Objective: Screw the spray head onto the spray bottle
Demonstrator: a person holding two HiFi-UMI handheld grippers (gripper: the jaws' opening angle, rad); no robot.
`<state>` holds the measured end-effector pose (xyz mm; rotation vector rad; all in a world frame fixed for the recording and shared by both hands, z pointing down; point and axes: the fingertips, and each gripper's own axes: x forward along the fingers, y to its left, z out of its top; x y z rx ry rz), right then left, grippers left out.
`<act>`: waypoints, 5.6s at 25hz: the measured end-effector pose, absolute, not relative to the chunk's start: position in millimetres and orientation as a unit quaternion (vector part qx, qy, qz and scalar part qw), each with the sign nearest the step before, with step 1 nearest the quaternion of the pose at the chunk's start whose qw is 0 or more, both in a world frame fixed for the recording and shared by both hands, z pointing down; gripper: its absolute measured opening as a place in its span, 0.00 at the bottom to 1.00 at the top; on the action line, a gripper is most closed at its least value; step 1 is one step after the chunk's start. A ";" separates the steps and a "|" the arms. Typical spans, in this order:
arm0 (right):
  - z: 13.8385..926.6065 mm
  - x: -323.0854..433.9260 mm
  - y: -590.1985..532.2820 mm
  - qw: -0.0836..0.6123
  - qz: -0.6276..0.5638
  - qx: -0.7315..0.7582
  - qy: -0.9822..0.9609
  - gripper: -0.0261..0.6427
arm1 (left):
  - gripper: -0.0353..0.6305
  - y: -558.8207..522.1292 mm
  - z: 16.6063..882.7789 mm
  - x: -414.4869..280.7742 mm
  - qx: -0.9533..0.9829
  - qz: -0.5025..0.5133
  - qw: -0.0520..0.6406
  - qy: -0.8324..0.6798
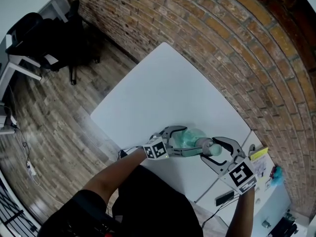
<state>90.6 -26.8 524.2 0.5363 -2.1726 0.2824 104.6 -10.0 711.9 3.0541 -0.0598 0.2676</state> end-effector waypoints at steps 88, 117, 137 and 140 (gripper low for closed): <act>477.5 109.8 22.5 0.148 0.204 0.521 -0.815 0.46 | 0.87 -21.5 663.9 87.5 0.977 0.187 -0.080 0.064; 521.5 115.6 -28.8 0.290 0.264 0.649 -0.652 0.46 | 0.65 -5.6 625.5 134.5 0.987 0.099 -0.013 0.122; 525.8 106.8 -30.0 0.376 0.209 0.467 -0.773 0.44 | 0.65 -4.7 624.0 132.2 0.988 0.090 -0.010 0.127; 525.0 105.6 -29.7 0.378 0.194 0.442 -0.790 0.44 | 0.65 -5.1 623.4 132.1 0.988 0.090 -0.011 0.126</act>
